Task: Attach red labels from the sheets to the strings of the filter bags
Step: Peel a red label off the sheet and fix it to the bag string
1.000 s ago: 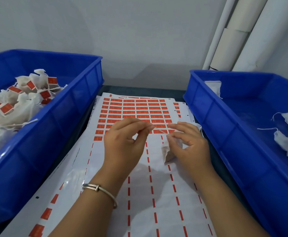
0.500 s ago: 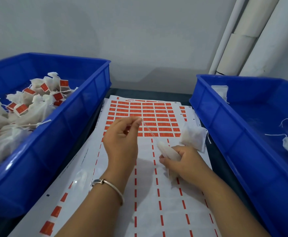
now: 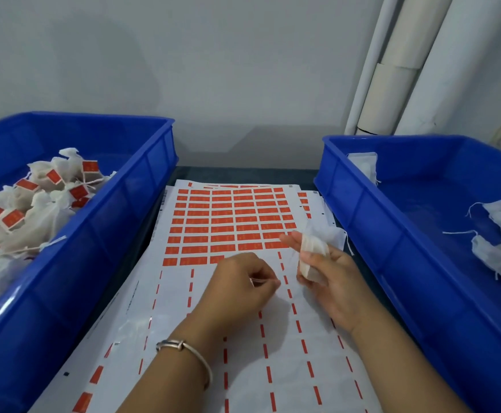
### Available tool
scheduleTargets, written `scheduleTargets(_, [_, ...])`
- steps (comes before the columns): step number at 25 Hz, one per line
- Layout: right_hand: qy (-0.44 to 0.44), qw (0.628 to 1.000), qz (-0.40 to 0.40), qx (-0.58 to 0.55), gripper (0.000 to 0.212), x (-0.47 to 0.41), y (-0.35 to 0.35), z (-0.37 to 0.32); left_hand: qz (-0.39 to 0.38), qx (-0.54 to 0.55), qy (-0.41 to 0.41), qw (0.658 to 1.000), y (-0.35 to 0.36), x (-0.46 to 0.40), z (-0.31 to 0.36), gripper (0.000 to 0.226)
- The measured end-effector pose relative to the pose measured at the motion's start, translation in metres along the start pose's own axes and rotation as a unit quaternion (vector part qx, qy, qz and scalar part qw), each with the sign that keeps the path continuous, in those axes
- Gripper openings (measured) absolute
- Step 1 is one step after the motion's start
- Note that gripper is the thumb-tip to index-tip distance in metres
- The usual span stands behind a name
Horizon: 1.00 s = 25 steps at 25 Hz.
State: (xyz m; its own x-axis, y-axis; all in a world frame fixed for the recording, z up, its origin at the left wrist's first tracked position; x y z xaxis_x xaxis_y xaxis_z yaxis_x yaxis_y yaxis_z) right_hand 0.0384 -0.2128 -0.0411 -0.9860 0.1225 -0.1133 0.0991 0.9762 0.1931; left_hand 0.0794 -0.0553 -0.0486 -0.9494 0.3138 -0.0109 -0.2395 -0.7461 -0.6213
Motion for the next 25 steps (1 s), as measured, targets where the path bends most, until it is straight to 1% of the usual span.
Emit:
scheduleTargets(1, [-0.003,0.998,0.000,0.065,0.024,0.001,0.001,0.003,-0.010,-0.002,0.018,1.000,0.001,0.002,0.000,0.022])
scheduleTargets(3, [-0.022,0.984,0.002,0.175,0.024,0.001,0.001,0.007,-0.007,0.015,0.039,0.999,0.000,0.003,0.002,0.024])
scheduleTargets(4, [-0.024,0.979,0.000,0.203,0.022,0.000,0.002,0.007,0.001,0.031,0.043,0.999,-0.001,0.003,0.003,0.025])
scheduleTargets(6, [-0.014,0.975,-0.005,0.224,0.017,-0.001,0.001,0.007,0.008,0.053,0.049,0.997,-0.003,0.002,0.005,0.026])
scheduleTargets(7, [-0.012,0.972,-0.016,0.235,0.015,-0.001,0.000,0.008,0.007,0.060,0.054,0.997,-0.003,0.002,0.005,0.026])
scheduleTargets(9, [-0.010,0.963,-0.065,0.261,0.013,0.000,0.000,0.009,0.009,0.070,0.065,0.995,-0.002,0.003,0.007,0.026])
scheduleTargets(11, [-0.005,0.954,-0.110,0.280,0.011,0.001,0.002,0.009,0.027,0.078,0.068,0.994,-0.002,0.002,0.009,0.025])
scheduleTargets(13, [-0.008,0.945,-0.139,0.296,0.013,0.001,0.004,0.008,0.041,0.088,0.062,0.993,-0.003,-0.001,0.009,0.023])
scheduleTargets(16, [-0.012,0.940,-0.162,0.301,0.014,0.002,0.009,0.007,-0.001,0.137,0.057,0.989,-0.002,-0.001,0.007,0.022])
scheduleTargets(17, [-0.013,0.940,-0.164,0.299,0.012,0.002,0.009,0.008,-0.013,0.153,0.048,0.987,-0.001,0.000,0.007,0.021])
scheduleTargets(19, [-0.016,0.944,-0.161,0.287,0.011,0.004,0.009,0.008,-0.012,0.151,0.032,0.988,0.000,0.002,0.007,0.019])
scheduleTargets(22, [-0.021,0.948,-0.169,0.271,0.019,0.005,0.010,0.008,-0.021,0.137,0.011,0.990,0.005,0.004,0.009,0.018])
scheduleTargets(25, [-0.041,0.951,-0.147,0.270,0.013,0.004,0.013,0.010,-0.026,0.138,-0.016,0.990,0.009,0.004,0.010,0.016])
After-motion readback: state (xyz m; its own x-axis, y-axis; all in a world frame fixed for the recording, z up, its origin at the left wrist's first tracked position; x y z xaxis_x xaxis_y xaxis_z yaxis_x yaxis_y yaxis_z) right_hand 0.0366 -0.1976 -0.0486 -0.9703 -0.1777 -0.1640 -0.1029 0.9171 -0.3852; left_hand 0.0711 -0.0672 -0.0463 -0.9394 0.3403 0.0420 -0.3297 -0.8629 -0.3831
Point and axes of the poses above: each hand's wrist, its own x-axis away from the middle knuckle, its own y-axis out of the palm, z = x × y, the point moved 1 cm from there along -x, towards the middle knuckle, and after that the axes turned 11 degrees about -y, right-handed, at the moved point
